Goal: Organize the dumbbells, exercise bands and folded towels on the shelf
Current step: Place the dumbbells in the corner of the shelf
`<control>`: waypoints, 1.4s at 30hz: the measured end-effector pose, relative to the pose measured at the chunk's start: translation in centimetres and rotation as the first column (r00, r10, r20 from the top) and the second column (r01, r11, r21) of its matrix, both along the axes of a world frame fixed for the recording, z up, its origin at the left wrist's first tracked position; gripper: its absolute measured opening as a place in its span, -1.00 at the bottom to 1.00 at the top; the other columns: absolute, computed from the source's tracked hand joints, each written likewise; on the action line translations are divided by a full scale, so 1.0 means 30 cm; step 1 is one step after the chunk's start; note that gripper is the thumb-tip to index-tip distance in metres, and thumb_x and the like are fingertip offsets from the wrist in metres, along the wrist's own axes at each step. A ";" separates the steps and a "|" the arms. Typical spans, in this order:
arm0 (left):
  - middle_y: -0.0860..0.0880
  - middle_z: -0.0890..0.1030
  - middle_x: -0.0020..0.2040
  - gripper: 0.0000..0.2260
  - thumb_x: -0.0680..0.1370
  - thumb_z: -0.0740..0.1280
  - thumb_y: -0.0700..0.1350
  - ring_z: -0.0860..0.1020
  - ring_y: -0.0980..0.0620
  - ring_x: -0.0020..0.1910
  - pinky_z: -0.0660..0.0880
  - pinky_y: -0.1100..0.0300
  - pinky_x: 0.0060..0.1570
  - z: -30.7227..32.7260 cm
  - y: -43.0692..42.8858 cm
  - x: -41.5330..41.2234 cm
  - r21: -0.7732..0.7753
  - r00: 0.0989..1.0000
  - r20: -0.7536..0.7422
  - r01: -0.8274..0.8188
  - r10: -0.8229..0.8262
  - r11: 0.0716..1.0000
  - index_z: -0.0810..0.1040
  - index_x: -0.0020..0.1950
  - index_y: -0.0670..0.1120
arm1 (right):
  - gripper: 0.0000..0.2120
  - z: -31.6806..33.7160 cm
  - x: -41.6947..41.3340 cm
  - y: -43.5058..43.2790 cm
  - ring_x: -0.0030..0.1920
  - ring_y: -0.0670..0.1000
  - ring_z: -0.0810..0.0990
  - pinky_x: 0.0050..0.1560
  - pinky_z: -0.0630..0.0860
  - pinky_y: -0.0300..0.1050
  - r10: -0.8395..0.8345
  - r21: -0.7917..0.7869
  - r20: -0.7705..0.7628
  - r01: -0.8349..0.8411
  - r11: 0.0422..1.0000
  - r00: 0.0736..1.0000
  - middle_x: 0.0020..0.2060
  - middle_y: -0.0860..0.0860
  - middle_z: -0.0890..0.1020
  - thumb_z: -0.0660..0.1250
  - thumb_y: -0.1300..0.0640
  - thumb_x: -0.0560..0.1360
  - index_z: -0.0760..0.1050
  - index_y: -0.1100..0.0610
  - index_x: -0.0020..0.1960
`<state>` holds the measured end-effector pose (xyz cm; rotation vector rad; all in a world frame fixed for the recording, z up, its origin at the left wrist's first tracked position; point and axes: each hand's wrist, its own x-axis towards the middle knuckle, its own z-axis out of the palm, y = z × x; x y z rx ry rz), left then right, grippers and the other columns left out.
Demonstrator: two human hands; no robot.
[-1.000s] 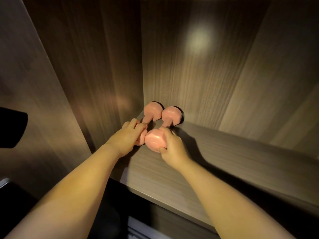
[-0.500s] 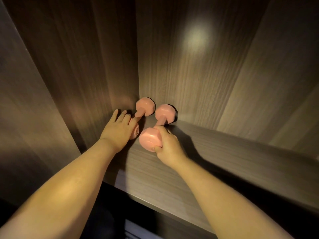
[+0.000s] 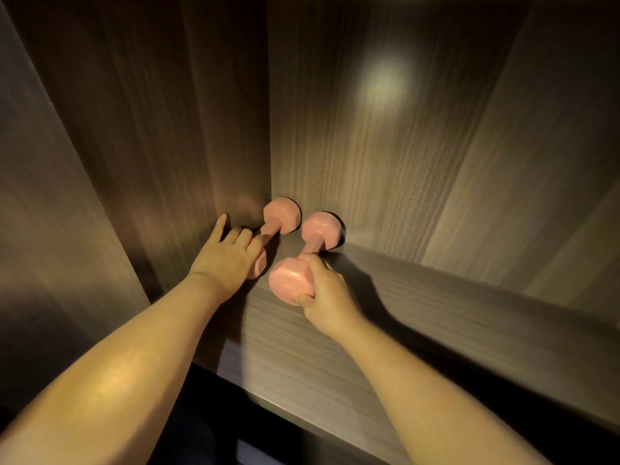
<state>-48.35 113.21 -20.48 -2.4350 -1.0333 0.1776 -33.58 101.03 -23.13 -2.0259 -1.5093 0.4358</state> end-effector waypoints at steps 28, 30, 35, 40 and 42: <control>-0.14 0.04 0.60 -0.32 0.60 0.31 -0.16 0.05 -0.06 0.57 0.05 0.14 0.48 -0.077 0.006 -0.009 -0.159 0.899 0.437 0.038 0.036 0.986 -0.02 0.60 -0.12 | -0.35 -0.024 -0.016 0.090 0.35 0.15 0.40 0.28 0.45 0.13 -0.036 0.038 -0.109 0.040 0.998 0.993 0.37 0.07 0.40 0.40 0.25 0.49 0.23 -0.08 0.47; -0.14 0.04 0.60 -0.27 0.58 0.35 -0.10 0.02 -0.10 0.57 0.03 0.11 0.48 -0.085 -0.012 -0.004 -0.195 0.879 0.474 0.040 0.058 0.980 -0.02 0.60 -0.10 | -0.35 -0.023 -0.020 0.085 0.36 0.15 0.39 0.29 0.45 0.15 -0.030 0.047 -0.108 0.036 0.998 0.994 0.38 0.06 0.39 0.39 0.25 0.50 0.22 -0.08 0.48; -0.14 -0.04 0.60 -0.24 0.51 0.40 -0.05 -0.11 -0.15 0.58 0.08 -0.03 0.49 -0.108 -0.089 -0.002 -0.284 0.794 0.595 0.060 0.127 0.957 0.03 0.58 -0.03 | -0.22 -0.017 -0.001 0.082 0.43 0.11 0.30 0.39 0.34 0.19 -0.012 -0.010 -0.411 0.009 1.000 0.912 0.48 0.00 0.26 0.42 0.16 0.48 0.08 -0.15 0.54; -0.13 -0.18 0.60 -0.38 0.57 0.26 0.20 -0.24 -0.15 0.56 0.04 -0.10 0.49 -0.154 -0.122 0.008 -0.337 0.683 0.711 0.122 0.168 0.934 0.11 0.57 0.13 | -0.61 0.010 0.038 0.100 0.17 0.03 0.55 0.12 0.54 -0.08 -0.147 -0.084 -0.909 0.175 0.981 0.389 0.33 0.07 0.50 0.15 0.16 0.65 0.32 0.08 0.47; -0.13 -0.13 0.60 -0.48 0.60 0.25 0.14 -0.18 -0.16 0.57 0.10 -0.14 0.49 -0.175 -0.115 0.024 -0.297 0.656 0.737 0.093 0.166 0.950 0.22 0.54 0.13 | -0.66 0.011 0.038 0.109 -0.01 -0.03 0.58 -0.10 0.53 -0.17 -0.168 -0.106 -0.927 0.197 0.975 0.336 0.19 0.05 0.57 0.13 0.12 0.66 0.38 0.13 0.41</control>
